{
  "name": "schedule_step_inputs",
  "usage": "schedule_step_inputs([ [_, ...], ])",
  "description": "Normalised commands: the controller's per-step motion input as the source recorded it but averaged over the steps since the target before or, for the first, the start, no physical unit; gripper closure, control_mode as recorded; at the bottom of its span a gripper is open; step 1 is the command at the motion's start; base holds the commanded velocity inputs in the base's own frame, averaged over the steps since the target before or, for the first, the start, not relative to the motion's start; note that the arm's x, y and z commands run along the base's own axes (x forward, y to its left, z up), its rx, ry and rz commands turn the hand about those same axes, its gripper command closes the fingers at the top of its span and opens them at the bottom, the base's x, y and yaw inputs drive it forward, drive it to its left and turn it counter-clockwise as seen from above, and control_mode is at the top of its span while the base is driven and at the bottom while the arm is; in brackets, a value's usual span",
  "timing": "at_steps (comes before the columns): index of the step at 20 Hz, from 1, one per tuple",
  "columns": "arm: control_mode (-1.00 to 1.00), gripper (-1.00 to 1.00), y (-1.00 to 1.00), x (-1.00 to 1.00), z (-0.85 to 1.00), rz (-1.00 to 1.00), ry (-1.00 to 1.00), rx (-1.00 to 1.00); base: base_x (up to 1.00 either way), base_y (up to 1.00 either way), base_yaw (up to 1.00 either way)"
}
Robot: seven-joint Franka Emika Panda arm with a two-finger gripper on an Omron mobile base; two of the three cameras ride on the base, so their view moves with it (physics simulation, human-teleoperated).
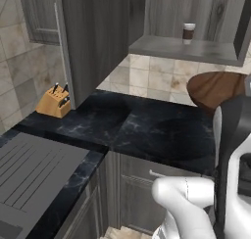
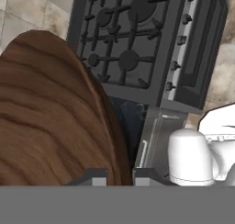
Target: Pick the mug and place it in the sink. Pick the bowl and place it in the open cabinet and then close the cabinet.
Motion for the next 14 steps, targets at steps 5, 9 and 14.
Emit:
schedule_step_inputs([
  [5,-1.0,1.0,0.0,0.41,0.0,0.09,-0.07,0.0,0.0,0.0,0.0],
  [9,-1.0,1.0,0.0,0.44,0.0,0.11,-0.19,-0.02,0.0,0.0,0.0],
  [14,-1.0,1.0,0.0,0.49,0.0,0.04,-0.26,-0.05,0.0,0.0,0.0],
])
